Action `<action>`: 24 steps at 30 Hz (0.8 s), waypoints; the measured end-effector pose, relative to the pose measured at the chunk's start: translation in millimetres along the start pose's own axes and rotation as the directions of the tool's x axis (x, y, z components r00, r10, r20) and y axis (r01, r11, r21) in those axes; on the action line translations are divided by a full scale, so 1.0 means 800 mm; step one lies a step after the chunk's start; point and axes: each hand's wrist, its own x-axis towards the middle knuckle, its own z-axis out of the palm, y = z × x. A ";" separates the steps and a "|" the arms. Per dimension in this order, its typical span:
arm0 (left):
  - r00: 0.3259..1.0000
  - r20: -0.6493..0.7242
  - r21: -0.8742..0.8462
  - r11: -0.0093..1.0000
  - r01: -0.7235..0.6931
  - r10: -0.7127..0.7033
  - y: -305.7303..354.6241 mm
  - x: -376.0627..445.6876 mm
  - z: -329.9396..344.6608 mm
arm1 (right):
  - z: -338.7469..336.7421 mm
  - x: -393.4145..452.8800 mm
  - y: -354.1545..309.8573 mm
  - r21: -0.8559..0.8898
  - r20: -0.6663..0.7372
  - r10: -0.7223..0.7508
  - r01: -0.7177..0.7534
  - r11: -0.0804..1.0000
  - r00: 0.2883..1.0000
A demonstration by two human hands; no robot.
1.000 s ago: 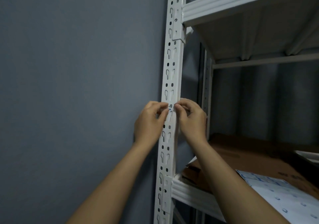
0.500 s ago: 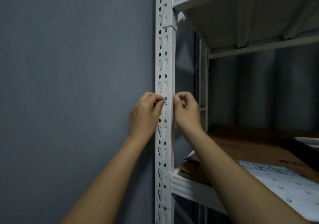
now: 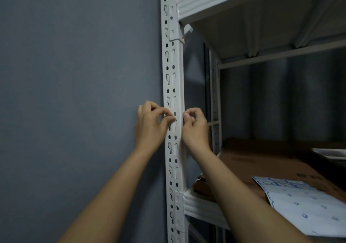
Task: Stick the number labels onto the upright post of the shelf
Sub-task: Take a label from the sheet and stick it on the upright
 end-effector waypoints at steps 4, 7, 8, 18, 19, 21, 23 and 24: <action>0.987 -0.161 -0.017 1.000 -0.015 0.012 -0.004 -0.011 0.008 | -0.001 0.001 0.001 -0.002 0.008 0.016 -0.016 1.000 1.000; 0.969 -0.247 -0.062 0.997 -0.043 0.027 -0.009 -0.017 0.018 | 0.001 0.001 0.002 -0.006 -0.004 0.011 -0.011 1.000 1.000; 0.964 -0.264 -0.072 0.996 -0.048 0.027 -0.011 -0.019 0.020 | 0.002 0.001 0.004 -0.007 -0.009 0.007 -0.007 1.000 1.000; 0.975 -0.215 0.019 0.999 -0.047 0.050 -0.020 -0.022 0.033 | 0.008 -0.005 0.011 0.000 -0.067 -0.056 0.056 0.998 0.996; 0.974 -0.223 0.025 0.999 -0.042 0.046 -0.019 -0.023 0.034 | 0.008 -0.006 0.010 -0.007 -0.066 -0.058 0.058 0.998 0.996; 0.964 -0.267 0.006 1.000 -0.013 0.014 -0.017 -0.027 0.037 | 0.008 -0.006 0.008 -0.014 -0.052 -0.052 0.051 0.999 0.997; 0.953 -0.302 -0.019 1.000 0.009 -0.014 -0.014 -0.032 0.040 | 0.003 -0.006 0.008 -0.014 -0.028 -0.033 0.033 0.999 0.999; 0.950 -0.312 -0.022 1.000 0.009 -0.015 -0.012 -0.034 0.040 | 0.000 -0.006 0.007 -0.011 -0.011 -0.025 0.025 1.000 1.000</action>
